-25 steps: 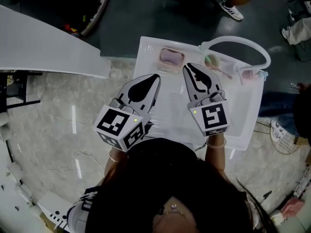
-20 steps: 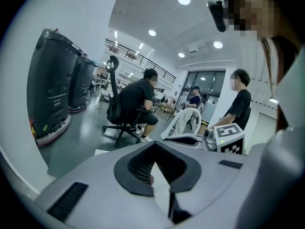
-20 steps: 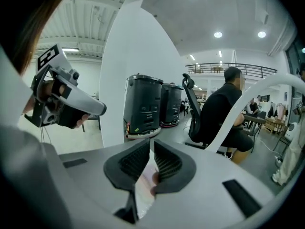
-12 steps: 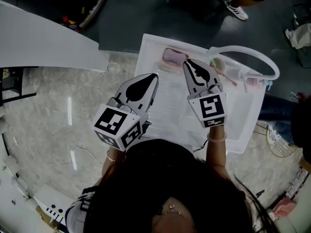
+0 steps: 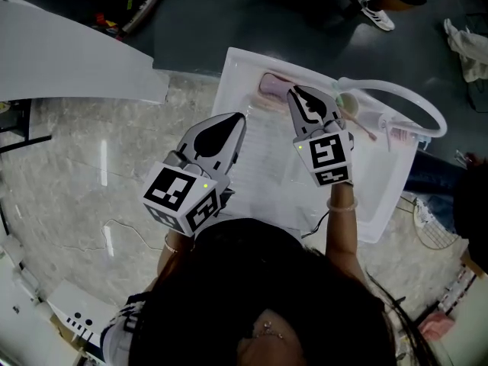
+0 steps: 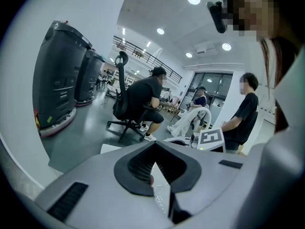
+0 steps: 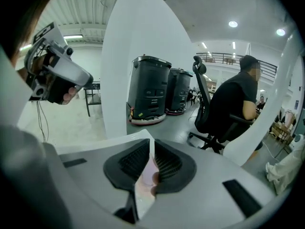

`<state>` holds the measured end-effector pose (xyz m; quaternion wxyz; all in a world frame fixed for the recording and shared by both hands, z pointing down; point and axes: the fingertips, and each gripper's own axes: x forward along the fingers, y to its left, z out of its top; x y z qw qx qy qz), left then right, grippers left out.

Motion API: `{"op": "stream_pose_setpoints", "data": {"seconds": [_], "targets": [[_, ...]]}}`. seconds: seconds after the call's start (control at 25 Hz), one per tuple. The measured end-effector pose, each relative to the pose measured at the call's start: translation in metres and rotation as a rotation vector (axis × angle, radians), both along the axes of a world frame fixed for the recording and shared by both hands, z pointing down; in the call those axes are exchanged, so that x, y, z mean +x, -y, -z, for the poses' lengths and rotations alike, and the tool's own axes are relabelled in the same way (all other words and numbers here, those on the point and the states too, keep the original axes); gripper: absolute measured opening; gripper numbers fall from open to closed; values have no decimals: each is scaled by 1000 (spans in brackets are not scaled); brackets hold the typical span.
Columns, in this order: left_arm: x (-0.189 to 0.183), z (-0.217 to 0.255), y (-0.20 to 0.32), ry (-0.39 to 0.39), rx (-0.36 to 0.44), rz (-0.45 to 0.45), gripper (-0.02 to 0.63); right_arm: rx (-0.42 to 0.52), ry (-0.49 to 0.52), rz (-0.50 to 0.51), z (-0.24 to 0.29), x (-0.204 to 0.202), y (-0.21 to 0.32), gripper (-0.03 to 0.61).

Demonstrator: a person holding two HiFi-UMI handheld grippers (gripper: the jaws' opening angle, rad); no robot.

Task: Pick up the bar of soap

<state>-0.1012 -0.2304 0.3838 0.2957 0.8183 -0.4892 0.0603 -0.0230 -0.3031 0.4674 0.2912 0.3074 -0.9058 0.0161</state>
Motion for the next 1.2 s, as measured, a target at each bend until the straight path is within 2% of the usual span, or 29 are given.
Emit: {"op": "stream_pose_setpoints", "data": {"seconds": [0.24,0.76,1.2], "targets": [[-3,-10,0,-12,-26,5,6,-37,-49,37,-24,-8,5,13],[-7,-27,3,-27,-66,7,6,-85,-236,145,-70,-15,12,75],[-14,-38,3,-37,-93,16,6,-168,-336,221,-103,-21,14,130]]}}
